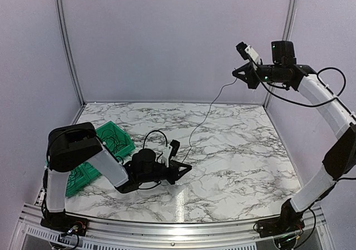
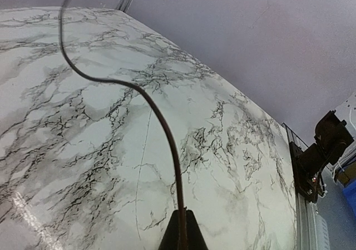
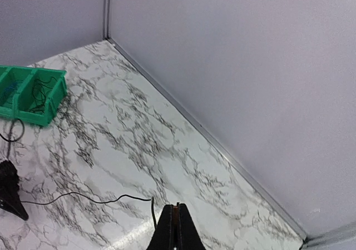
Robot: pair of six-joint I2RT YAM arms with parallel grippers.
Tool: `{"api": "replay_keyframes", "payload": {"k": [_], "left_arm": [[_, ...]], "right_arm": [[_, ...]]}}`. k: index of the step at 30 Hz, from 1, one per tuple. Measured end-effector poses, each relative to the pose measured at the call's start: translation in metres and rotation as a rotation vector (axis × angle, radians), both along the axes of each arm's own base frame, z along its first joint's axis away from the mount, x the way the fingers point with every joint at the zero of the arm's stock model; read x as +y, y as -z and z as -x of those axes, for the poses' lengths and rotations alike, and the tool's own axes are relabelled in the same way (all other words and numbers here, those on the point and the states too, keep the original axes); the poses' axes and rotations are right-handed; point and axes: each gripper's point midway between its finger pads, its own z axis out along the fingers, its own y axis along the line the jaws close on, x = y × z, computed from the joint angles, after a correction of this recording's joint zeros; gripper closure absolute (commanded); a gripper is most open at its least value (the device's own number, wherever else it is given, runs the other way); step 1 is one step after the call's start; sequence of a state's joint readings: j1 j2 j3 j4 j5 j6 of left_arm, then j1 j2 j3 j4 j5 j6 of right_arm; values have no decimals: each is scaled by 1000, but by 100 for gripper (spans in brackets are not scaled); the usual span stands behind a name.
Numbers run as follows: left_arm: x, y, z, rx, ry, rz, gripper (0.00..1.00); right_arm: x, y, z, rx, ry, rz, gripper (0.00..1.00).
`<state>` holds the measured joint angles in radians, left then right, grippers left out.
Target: Untangle the cables
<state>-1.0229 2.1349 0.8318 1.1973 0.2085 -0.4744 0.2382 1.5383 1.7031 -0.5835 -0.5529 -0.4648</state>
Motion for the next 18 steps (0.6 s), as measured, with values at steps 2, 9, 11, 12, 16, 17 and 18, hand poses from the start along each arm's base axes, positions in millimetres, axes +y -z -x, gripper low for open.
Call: {"api": "replay_keyframes", "payload": {"k": [2,9,11,12,16,17,18], "left_arm": [[10,-13,2,-20,-17,-2,100],[56,-3,15,-14,-88,-74,100],[64,7,18,4,-99,-101,100],[67,11,19,10,-104,-110,100],[72,15,18,19,-125,-122,100],[73,15,17,19,-130,-123,100],[74,13,17,18,-133,-123,100]], "right_arm": [[-18,26,-13,44,85,21,100],[-128,31,-51,25,439,20,100],[-134,23,-50,1,462,14,100],[-134,20,-48,-9,464,8,100],[-129,22,-46,-18,459,-6,100],[-129,26,-47,-13,460,-6,100],[-128,32,-47,-2,456,-7,100]]}}
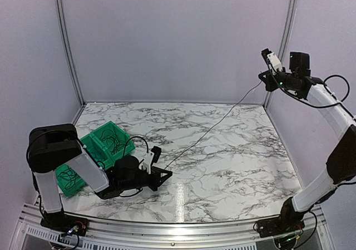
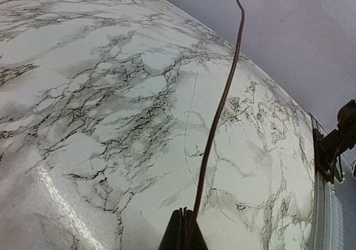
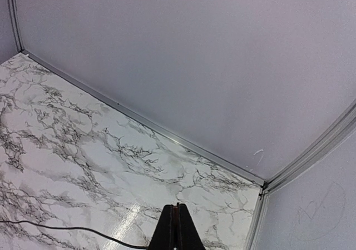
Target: Untangle the cables
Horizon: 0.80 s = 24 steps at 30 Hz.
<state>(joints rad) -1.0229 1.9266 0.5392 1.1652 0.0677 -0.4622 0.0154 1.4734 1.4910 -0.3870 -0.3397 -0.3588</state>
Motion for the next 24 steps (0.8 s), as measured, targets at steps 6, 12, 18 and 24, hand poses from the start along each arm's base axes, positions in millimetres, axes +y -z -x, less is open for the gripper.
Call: {"api": "replay_keyframes", "payload": {"k": [6,12,18,24], "left_arm": [[3,-31,-2,-37,-11,24,100],[-5,-69,-18,-27,-39,-26,100],[-13,-106,-47,6,-105,-146,100],[11,-129,-64,23,-193,-283,100]], "right_arm": [[12,32,3,75,-63,-40,78],[27,67,8,188,-155,-81,59],[41,113,30,302,-241,-133,53],[55,148,57,371,-323,-201,52]]}}
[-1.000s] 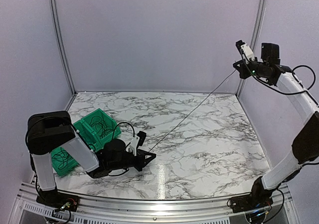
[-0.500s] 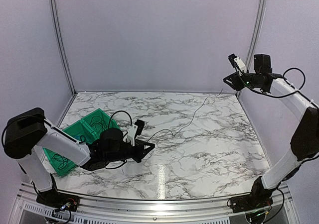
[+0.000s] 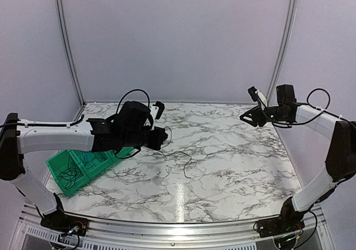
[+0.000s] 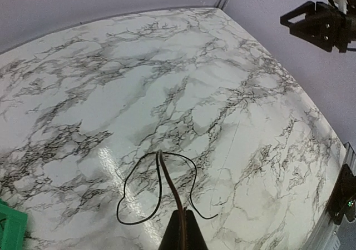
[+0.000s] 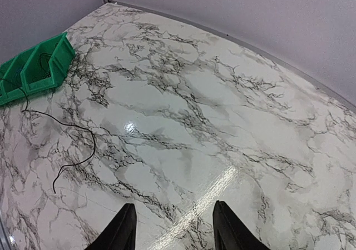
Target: Untangle the cables
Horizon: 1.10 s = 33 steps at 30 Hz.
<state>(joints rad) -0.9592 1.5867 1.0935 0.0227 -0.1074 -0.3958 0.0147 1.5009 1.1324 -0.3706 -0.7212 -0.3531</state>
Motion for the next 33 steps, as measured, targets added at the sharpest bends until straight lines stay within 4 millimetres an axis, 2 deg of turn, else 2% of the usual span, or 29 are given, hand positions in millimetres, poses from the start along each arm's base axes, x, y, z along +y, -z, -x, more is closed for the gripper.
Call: {"api": "replay_keyframes", "payload": {"k": [7,10,18,33], "left_arm": [[44,-57,-19,-75,-142,-52,100],[65,-87,-28,-109,-194,-44,100],[113,-145,-51,-138,-339,-67,100],[220,-194,-84,-216,-623,-239,100]], "right_arm": [[7,25,18,8,-55,-20,52],[7,25,18,-9,-67,-17,52],[10,22,18,-46,-99,-14,52],[12,33,21,-30,-134,-10,52]]}}
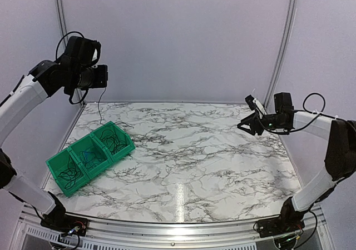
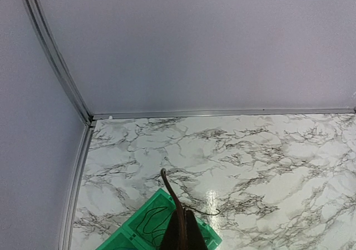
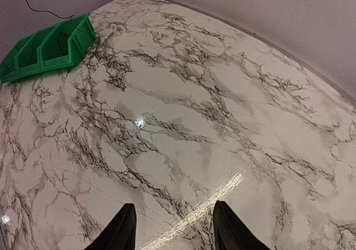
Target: Untangle the cables
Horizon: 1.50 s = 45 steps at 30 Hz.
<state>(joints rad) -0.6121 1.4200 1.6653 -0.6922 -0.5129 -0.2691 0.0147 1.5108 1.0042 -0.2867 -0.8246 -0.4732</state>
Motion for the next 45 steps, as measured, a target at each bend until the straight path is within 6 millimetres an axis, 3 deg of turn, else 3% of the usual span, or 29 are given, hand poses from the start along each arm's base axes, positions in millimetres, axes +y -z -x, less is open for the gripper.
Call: {"api": "replay_keyframes", "payload": {"k": [8,19,22,27,32,40,45], "left_arm": [[38,16,-16,46,-92,-115,100],[32,67,-39,161,-95,-202,100],[32,61,-40,150,-91,-210,100],[26,20,-43,67,-60,-165,100],[16,-2,-34,29,22,-104,100],[9,-21,-11,-2,116,-30,100],[17,-11,1,14,109,-41,100]], "right_arm": [[0,6,0,16,-5,3,52],[0,14,2,39,-12,9,52],[0,15,2,40,-15,10,52],[0,18,1,53,-18,11,52],[1,18,2,58,-19,12,53],[1,23,2,71,-20,12,53],[1,26,2,82,-20,13,53]]}}
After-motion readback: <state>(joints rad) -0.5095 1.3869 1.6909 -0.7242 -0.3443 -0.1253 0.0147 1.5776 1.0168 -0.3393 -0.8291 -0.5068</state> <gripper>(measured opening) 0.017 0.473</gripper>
